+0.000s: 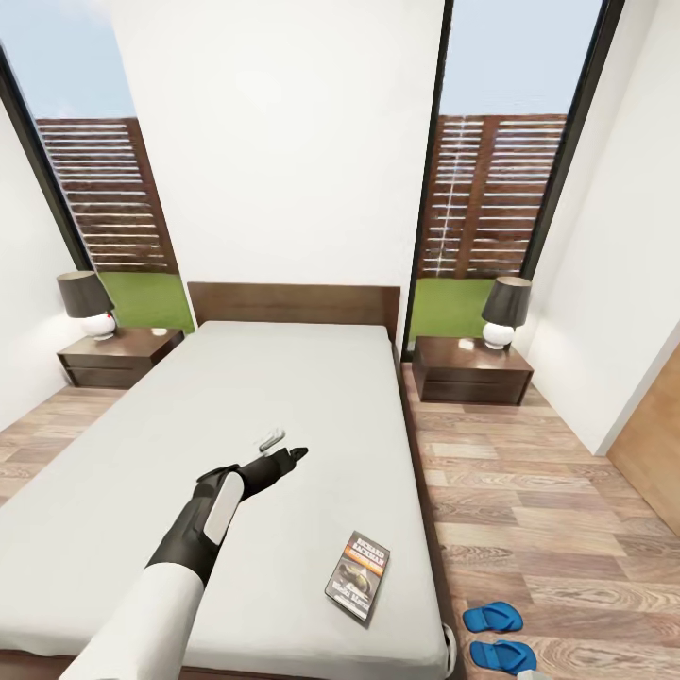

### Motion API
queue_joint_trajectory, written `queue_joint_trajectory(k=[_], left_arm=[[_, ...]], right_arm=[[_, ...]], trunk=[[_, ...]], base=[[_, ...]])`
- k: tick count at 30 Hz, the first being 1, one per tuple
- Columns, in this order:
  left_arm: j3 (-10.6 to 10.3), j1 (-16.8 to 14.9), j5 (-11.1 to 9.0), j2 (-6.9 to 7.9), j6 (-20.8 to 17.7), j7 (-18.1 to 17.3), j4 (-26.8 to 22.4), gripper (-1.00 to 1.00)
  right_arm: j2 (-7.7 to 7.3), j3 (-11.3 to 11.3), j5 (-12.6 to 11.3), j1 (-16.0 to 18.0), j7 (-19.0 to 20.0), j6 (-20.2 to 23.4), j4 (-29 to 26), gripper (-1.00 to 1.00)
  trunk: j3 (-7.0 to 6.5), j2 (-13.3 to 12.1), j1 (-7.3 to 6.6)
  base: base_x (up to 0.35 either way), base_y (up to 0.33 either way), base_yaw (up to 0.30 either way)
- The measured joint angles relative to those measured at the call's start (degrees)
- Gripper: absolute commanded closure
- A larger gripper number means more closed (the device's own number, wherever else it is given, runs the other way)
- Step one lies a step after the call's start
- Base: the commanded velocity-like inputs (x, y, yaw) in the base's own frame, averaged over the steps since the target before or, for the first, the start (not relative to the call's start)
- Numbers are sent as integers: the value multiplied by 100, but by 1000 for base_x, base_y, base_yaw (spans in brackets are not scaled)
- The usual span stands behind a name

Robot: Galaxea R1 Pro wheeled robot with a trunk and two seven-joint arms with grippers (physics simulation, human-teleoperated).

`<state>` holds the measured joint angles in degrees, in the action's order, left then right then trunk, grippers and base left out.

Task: In the bedroom, move the book from the bed onto either nightstand, and place the two sandals side by side next to the bed.

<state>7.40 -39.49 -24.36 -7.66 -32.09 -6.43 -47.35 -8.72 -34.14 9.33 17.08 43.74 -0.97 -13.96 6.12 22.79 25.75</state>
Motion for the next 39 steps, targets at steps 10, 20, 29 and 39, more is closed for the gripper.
queue_joint_trajectory(k=[10,20,29,39], left_arm=[[1,0,-2,2,0,-20,2,-100],[1,0,0,17,6,-38,2,-100],[1,7,1,18,9,-38,2,-100],[1,8,-4,18,9,-38,2,-100]], right_arm=[[0,-7,-1,-1,-2,8,-2,-100],[0,-8,0,0,-1,9,-2,-100],[0,-8,0,1,-6,9,-2,-100],[0,-8,0,0,-13,8,-2,-100]], trunk=[[74,0,0],[162,0,0],[241,0,0],[329,0,0]], base=[[0,0,0],[0,0,0],[0,0,0],[0,0,0]])
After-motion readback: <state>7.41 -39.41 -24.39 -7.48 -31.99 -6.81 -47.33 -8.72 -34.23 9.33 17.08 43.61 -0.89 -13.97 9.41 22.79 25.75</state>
